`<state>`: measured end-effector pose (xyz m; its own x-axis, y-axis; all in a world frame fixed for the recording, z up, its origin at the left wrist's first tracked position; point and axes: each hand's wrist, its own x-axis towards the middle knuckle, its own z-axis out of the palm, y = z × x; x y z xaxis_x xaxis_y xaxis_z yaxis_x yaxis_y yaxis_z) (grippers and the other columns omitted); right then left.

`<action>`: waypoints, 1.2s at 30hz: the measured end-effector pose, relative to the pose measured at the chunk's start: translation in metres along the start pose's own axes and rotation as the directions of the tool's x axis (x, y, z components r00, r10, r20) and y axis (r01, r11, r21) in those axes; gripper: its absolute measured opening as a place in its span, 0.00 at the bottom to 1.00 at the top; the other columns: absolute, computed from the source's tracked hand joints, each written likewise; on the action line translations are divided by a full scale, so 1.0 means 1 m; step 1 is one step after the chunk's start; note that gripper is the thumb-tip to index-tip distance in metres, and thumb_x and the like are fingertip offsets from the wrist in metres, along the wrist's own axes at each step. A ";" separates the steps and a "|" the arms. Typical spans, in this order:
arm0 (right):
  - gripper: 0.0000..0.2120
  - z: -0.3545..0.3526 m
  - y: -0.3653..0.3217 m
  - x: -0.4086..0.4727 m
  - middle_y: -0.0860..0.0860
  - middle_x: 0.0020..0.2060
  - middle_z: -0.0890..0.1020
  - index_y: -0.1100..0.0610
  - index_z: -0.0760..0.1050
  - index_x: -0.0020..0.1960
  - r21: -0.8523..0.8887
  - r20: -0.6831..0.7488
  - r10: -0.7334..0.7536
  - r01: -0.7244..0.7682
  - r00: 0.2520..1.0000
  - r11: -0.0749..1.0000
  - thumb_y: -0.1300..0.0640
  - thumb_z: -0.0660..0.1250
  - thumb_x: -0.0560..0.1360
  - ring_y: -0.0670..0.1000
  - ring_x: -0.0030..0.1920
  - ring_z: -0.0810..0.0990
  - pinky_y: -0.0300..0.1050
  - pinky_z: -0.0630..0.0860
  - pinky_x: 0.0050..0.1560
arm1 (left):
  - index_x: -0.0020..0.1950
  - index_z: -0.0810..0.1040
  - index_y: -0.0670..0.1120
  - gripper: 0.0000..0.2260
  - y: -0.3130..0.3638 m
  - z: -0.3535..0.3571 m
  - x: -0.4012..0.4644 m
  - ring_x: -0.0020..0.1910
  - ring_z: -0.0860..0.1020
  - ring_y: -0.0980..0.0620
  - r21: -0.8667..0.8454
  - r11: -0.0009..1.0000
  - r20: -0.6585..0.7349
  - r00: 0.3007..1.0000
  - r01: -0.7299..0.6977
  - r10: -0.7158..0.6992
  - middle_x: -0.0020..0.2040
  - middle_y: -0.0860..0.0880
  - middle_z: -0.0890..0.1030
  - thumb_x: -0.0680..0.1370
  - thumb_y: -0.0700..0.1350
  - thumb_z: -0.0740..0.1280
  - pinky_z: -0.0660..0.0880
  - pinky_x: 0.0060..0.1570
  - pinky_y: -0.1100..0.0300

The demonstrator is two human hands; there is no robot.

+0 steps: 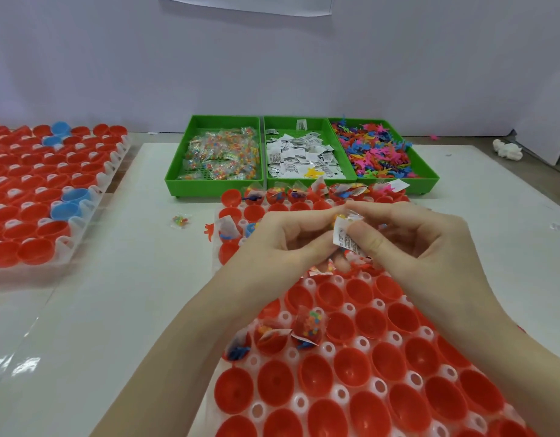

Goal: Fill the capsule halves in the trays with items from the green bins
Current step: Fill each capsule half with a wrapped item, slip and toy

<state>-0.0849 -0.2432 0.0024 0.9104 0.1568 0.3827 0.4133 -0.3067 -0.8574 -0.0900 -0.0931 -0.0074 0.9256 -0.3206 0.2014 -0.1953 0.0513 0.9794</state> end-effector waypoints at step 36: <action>0.12 -0.014 0.015 -0.023 0.39 0.38 0.80 0.43 0.73 0.44 -0.154 0.195 -0.158 0.189 0.968 0.970 0.60 0.66 0.69 0.40 0.40 0.81 0.29 0.75 0.41 | 0.57 0.78 0.52 0.20 0.001 0.002 -0.003 0.43 0.83 0.54 0.137 0.972 0.064 0.978 0.189 -0.199 0.50 0.51 0.81 0.65 0.47 0.71 0.77 0.49 0.65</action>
<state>-0.0995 -0.2644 -0.0140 0.8127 0.3836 0.4385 0.5757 -0.4127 -0.7059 -0.0932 -0.0940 -0.0070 0.9231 -0.3846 0.0007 -0.0593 -0.1405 0.9883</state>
